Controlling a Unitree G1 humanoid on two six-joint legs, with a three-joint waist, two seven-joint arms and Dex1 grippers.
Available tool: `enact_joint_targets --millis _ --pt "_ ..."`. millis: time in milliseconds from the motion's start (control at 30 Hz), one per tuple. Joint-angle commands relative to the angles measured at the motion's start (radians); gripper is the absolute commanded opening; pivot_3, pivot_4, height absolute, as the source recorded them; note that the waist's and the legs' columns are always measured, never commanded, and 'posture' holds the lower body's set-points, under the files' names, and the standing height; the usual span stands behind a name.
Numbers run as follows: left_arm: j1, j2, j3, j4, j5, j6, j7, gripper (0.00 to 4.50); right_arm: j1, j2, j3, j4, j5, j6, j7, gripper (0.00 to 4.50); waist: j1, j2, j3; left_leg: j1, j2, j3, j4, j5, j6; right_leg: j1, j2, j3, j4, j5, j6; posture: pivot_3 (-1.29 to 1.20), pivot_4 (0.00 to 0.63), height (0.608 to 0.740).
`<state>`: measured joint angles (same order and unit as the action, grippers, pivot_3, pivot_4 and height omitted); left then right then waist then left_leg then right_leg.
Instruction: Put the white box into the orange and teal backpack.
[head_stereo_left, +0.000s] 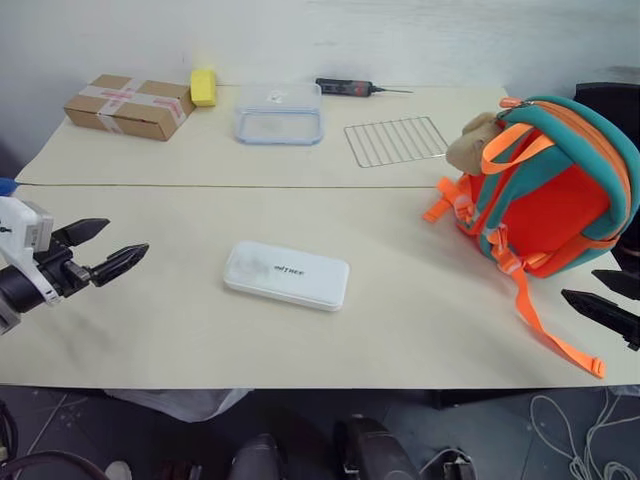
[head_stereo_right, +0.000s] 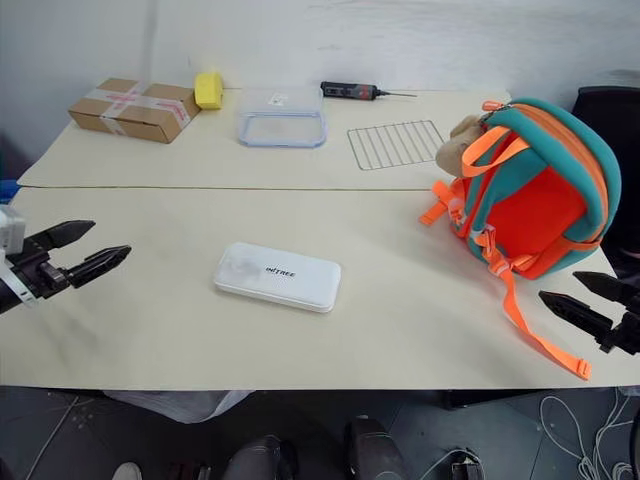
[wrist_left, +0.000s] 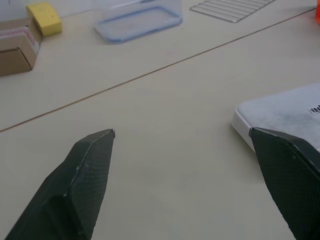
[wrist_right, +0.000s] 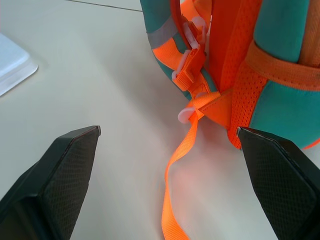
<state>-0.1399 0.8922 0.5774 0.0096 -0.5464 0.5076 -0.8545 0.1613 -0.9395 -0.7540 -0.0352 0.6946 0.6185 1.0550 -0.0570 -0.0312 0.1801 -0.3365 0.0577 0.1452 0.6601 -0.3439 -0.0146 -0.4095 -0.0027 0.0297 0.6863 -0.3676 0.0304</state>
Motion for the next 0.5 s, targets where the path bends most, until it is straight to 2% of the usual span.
enact_joint_targets --millis 33,133,300,400,500 --pt "0.009 0.02 -0.004 -0.009 0.023 -0.048 -0.021 4.5 0.002 0.0 -0.049 -0.018 0.015 -0.002 -0.007 4.47 0.0 0.0 0.0 0.0 0.0 0.0 0.0 0.0 0.0 0.0 0.0 0.0 0.0 0.0 0.0 0.0 0.15 0.74" --pt "-0.009 0.011 0.004 -0.022 -0.027 0.028 -0.005 4.5 0.005 -0.003 -0.045 -0.016 -0.001 -0.012 -0.019 4.47 0.001 0.0 0.0 0.0 0.0 0.0 0.0 0.0 0.0 0.0 0.0 0.0 0.0 0.0 0.0 0.0 0.15 0.74" --pt "-0.005 0.017 -0.012 -0.034 -0.019 0.041 -0.014 4.5 0.017 -0.009 -0.026 -0.037 -0.01 -0.016 -0.016 4.47 0.001 0.0 0.0 0.0 0.0 0.0 0.0 0.0 0.0 0.0 0.0 0.0 0.0 0.0 0.0 0.0 0.15 0.74" --pt "-0.014 0.025 -0.032 -0.016 0.004 0.025 -0.014 4.5 0.009 -0.023 -0.011 -0.07 -0.003 -0.005 -0.011 4.47 0.0 0.0 0.0 0.0 0.0 0.0 0.0 0.0 0.0 0.0 0.0 0.0 0.0 0.0 0.0 0.0 0.15 0.74" --pt "-0.036 0.043 -0.106 -0.011 0.072 -0.024 -0.017 4.5 -0.011 -0.039 0.045 -0.172 0.025 0.018 0.009 4.47 0.0 0.0 0.0 0.0 0.0 0.0 0.0 0.0 0.0 0.0 0.0 0.0 0.0 0.0 0.0 0.0 0.15 0.74"
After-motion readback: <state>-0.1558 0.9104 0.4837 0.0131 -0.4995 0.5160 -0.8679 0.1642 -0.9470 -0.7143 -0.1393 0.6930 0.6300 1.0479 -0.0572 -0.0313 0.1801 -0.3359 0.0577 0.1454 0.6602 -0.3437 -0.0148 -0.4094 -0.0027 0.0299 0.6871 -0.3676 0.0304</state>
